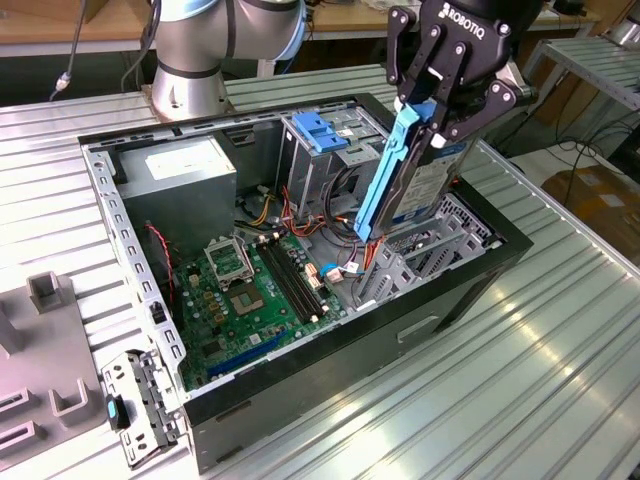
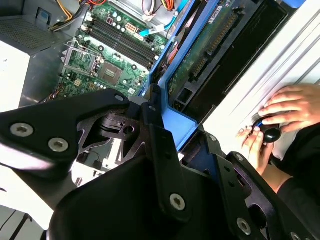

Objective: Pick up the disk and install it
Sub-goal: 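Insert the disk into the insertion slot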

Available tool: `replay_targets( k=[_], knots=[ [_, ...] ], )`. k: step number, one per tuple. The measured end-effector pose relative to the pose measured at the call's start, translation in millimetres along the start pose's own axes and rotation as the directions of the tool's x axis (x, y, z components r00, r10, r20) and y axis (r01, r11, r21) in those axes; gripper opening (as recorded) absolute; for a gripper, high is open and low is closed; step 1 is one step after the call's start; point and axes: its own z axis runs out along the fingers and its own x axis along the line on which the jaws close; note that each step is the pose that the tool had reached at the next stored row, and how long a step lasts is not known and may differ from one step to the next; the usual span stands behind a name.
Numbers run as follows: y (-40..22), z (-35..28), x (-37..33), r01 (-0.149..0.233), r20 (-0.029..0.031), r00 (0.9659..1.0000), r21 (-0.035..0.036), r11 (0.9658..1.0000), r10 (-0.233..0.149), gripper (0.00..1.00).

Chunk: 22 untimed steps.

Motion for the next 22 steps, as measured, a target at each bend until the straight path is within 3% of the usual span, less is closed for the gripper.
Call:
replay_targets(
  k=[6,13,22],
  knots=[
    [-11.1,0.6,-0.1,0.000,-0.0004,1.0000,0.0000,1.0000,0.000,0.37],
    [-19.6,1.0,-0.1,0.000,-0.0004,1.0000,0.0001,1.0000,0.000,0.37],
    [-21.6,1.0,-0.1,0.000,-0.0005,1.0000,0.0000,1.0000,0.000,0.37]
  ],
)
